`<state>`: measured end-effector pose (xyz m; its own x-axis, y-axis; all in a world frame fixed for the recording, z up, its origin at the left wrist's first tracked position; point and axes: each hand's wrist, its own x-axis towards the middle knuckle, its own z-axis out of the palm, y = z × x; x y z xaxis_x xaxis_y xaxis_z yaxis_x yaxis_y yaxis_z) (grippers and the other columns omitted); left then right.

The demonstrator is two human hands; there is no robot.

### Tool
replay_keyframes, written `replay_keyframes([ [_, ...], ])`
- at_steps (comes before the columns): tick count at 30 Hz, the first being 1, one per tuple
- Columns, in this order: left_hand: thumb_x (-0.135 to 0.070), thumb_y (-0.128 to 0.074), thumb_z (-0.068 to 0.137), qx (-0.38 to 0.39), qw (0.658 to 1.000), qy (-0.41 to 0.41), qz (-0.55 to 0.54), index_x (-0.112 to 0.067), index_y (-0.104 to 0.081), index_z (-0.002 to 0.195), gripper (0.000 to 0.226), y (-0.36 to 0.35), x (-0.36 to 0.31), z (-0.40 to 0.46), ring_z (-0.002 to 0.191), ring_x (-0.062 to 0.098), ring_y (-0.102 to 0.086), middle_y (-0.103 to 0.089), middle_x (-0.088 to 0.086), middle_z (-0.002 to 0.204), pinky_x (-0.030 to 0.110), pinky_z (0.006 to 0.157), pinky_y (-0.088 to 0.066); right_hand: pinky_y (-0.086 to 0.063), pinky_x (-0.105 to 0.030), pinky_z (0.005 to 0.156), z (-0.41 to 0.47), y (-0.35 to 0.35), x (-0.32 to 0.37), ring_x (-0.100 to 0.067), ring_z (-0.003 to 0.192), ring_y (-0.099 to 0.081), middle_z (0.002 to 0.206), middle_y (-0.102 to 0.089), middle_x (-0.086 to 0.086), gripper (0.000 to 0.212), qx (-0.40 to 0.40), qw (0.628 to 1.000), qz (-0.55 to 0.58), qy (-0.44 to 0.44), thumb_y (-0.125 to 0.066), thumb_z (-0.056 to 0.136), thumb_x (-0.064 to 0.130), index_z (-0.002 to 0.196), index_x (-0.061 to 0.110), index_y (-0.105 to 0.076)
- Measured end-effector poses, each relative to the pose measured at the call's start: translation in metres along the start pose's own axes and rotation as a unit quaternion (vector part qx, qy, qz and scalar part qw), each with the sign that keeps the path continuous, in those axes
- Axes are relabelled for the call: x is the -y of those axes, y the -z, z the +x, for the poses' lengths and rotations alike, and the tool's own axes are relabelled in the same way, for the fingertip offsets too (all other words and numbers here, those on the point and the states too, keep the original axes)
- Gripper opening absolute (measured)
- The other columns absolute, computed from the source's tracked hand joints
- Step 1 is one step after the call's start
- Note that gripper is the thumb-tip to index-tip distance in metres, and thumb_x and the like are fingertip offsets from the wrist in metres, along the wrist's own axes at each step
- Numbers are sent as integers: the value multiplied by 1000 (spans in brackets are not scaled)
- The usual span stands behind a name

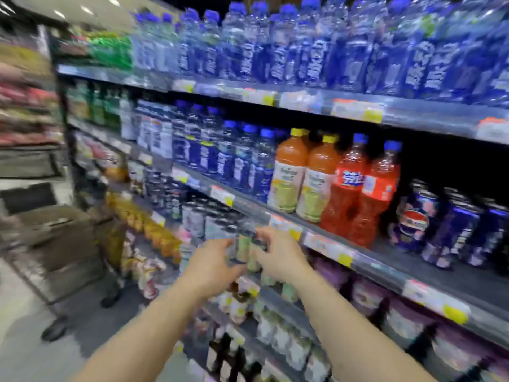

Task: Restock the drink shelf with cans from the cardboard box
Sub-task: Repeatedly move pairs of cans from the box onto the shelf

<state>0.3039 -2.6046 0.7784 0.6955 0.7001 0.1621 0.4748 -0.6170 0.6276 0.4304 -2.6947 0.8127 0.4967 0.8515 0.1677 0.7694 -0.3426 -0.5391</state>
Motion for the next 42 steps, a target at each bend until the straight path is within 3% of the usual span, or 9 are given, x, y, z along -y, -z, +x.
replay_keyframes([
  [4,-66,-59,65,-37,990,98,94,-30,-58,108,56,91,122,-30,99,24,-62,-63,-1,104,39,81,-53,-40,-29,94,22,-109,99,-25,125,-51,140,-53,-7,42,120,991,-34,55,-54,97,29,137,16,-52],
  [8,-73,-51,57,-58,969,182,154,-21,-52,125,86,165,213,-61,115,31,-55,-57,9,121,42,94,-48,-44,-31,97,46,-208,190,-26,123,-55,134,-59,-8,43,165,980,-46,106,-58,92,33,134,20,-56],
  [11,-61,-61,73,-70,953,229,187,-24,-45,135,74,207,273,-74,121,27,-51,-54,6,130,39,98,-46,-42,-32,101,68,-265,250,-25,126,-51,136,-57,-5,46,179,966,-75,173,-57,91,38,134,23,-54],
  [15,-56,-59,80,-81,926,268,252,-24,-43,134,64,249,350,-70,124,27,-46,-49,5,135,40,100,-41,-37,-39,108,111,-336,317,-26,136,-39,147,-44,-4,55,203,943,-110,239,-54,92,42,143,25,-43],
  [22,-45,-51,89,-108,894,326,288,-22,-36,139,57,327,488,-21,135,28,-31,-37,5,145,39,110,-25,-42,-41,102,216,-463,438,-29,126,-45,132,-51,-6,45,217,917,-121,313,-53,90,42,131,22,-50],
  [26,-43,-48,93,-116,874,360,306,-21,-28,142,58,380,562,5,141,27,-20,-26,6,153,39,113,-17,-35,-43,107,270,-517,511,-30,131,-39,138,-46,-8,49,235,901,-119,345,-51,93,40,138,21,-44],
  [34,-41,-45,94,-111,879,357,296,-19,-30,141,55,462,706,84,141,26,-20,-27,6,151,41,114,-16,-36,-43,106,383,-618,603,-28,131,-40,136,-46,-5,49,229,903,-126,341,-51,91,40,137,25,-44],
  [38,-42,-47,93,-81,897,324,290,-20,-29,142,57,495,788,141,142,27,-18,-26,6,153,41,115,-14,-37,-42,102,448,-676,637,-28,127,-43,132,-50,-4,43,211,924,-117,295,-52,91,38,131,25,-49],
  [42,-42,-48,92,-51,919,261,292,-23,-31,142,57,533,861,203,142,26,-19,-28,6,153,41,116,-15,-38,-42,105,510,-723,668,-26,127,-44,136,-49,-4,47,190,951,-97,226,-52,92,37,137,26,-46],
])
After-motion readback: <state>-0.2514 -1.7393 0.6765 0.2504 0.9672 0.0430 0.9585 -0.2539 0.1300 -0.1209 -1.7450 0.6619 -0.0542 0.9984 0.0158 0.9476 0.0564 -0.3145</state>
